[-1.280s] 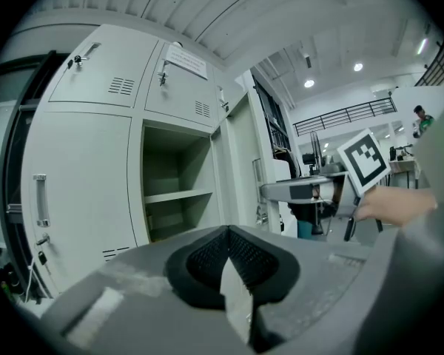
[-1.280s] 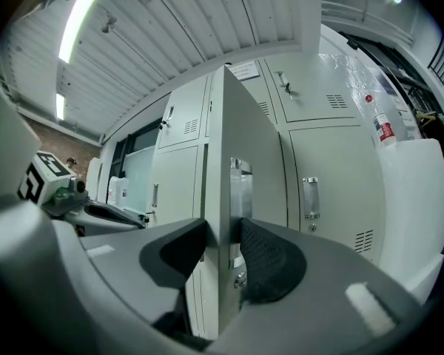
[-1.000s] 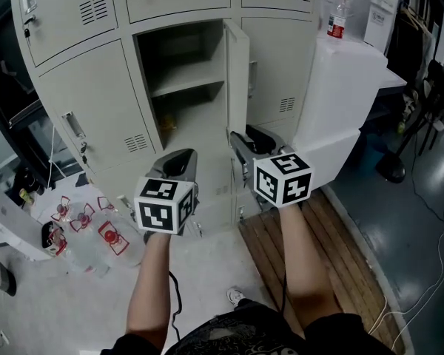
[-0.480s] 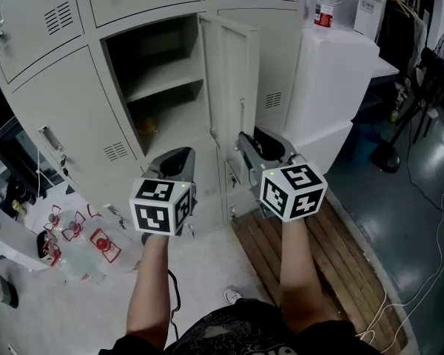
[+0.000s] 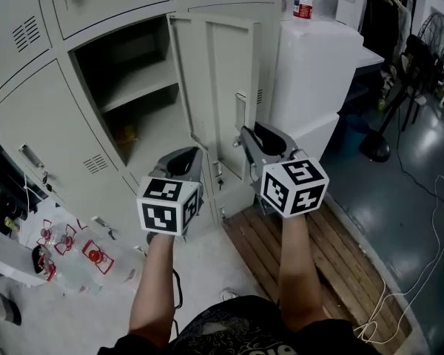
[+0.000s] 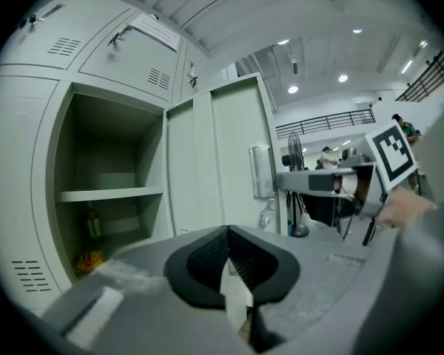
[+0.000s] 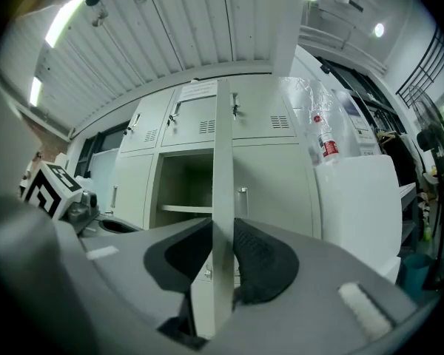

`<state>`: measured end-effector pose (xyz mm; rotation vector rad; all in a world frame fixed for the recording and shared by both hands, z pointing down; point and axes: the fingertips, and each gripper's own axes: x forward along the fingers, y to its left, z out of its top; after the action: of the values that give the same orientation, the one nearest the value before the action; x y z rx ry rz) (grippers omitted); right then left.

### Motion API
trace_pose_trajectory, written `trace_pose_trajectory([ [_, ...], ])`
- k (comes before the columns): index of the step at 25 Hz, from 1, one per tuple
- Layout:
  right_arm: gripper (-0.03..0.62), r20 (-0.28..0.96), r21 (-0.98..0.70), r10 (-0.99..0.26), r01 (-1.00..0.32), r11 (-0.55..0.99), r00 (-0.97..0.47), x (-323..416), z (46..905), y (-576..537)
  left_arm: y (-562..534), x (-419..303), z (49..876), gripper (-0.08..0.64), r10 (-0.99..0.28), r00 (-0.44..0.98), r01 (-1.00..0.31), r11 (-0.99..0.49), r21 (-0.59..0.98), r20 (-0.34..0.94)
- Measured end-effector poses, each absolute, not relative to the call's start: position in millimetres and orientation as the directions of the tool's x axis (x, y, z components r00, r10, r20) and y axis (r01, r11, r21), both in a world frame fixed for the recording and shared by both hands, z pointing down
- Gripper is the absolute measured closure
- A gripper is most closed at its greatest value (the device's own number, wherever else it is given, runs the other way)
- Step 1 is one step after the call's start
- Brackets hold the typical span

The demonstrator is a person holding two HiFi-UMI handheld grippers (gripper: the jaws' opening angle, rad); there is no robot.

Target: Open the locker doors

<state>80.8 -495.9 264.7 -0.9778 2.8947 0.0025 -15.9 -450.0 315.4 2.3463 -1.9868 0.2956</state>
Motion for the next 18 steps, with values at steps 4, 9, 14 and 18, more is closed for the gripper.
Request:
trace_pose_trajectory([
  [4, 0.503, -0.082, -0.011, -0.626, -0.628, 0.778, -0.775, 89, 264, -506, -460, -5, 317, 0.56, -0.969, 0.176, -0.978, -0.193, -0.083, 0.175],
  [9, 0.5, -0.067, -0.003, -0.636, -0.637, 0.771, -0.769, 93, 265, -510, -465, -6, 317, 0.56, -0.97, 0.174, -0.979, -0.19, -0.079, 0.168],
  [14, 0.499, -0.058, 0.015, -0.65, -0.652, 0.758, -0.757, 98, 264, -508, -461, -10, 314, 0.56, -0.974, 0.163, -0.982, -0.176, -0.07, 0.161],
  [18, 0.499, -0.051, 0.02, -0.665, -0.666, 0.746, -0.745, 104, 264, -500, -453, -13, 314, 0.56, -0.975, 0.156, -0.984, -0.167, -0.06, 0.16],
])
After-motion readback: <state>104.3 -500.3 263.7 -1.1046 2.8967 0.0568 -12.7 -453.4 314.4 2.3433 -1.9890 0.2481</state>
